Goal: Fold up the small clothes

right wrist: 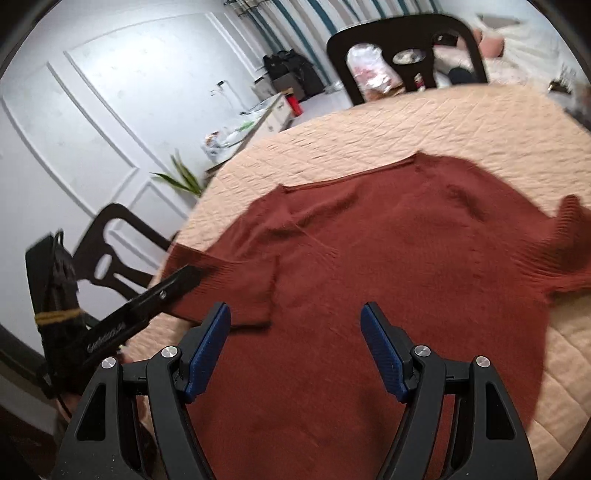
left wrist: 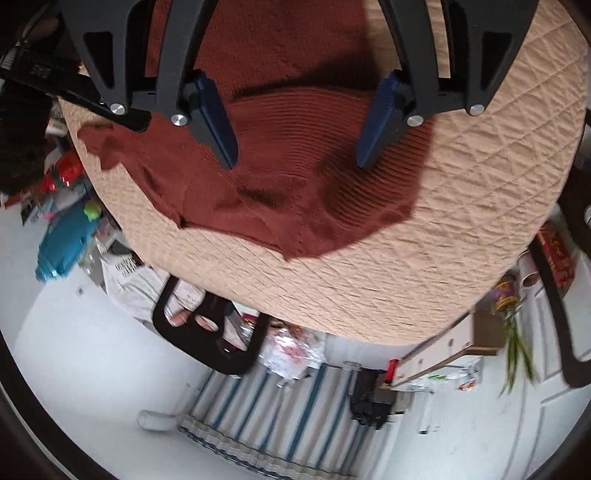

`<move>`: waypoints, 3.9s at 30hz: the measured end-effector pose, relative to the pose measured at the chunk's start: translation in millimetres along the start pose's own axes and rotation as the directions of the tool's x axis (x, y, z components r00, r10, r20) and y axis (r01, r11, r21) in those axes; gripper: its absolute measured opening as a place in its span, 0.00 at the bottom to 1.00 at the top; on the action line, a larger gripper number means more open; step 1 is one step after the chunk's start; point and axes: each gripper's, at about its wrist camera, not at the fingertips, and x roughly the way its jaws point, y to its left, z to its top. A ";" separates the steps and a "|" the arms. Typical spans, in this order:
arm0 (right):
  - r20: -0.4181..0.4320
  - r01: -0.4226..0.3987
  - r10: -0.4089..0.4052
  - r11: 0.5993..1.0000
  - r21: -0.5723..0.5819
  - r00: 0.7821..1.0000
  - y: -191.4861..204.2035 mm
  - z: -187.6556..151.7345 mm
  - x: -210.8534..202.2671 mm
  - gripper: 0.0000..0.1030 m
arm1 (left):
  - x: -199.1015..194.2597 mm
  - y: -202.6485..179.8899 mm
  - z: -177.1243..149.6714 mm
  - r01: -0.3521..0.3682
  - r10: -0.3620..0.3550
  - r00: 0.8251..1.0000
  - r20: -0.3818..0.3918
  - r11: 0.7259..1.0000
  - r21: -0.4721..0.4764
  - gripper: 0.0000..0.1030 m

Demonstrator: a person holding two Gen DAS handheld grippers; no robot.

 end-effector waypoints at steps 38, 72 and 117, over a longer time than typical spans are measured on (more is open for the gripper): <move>-0.064 -0.049 0.041 0.988 -0.144 0.997 39.8 35.4 51.7 0.08 | -0.7 67.7 11.0 -0.107 0.104 0.994 -0.032 0.988 -0.112 0.77; -0.028 0.289 -0.300 0.939 -0.187 0.954 -16.0 31.5 45.3 0.21 | 39.9 49.0 3.6 -0.362 0.366 0.918 -0.151 0.931 0.051 0.78; 0.124 0.574 -0.647 0.736 0.360 0.752 -232.0 -13.9 -167.6 0.51 | 59.4 -149.4 -34.8 0.123 -0.086 0.971 -0.222 0.980 0.158 0.80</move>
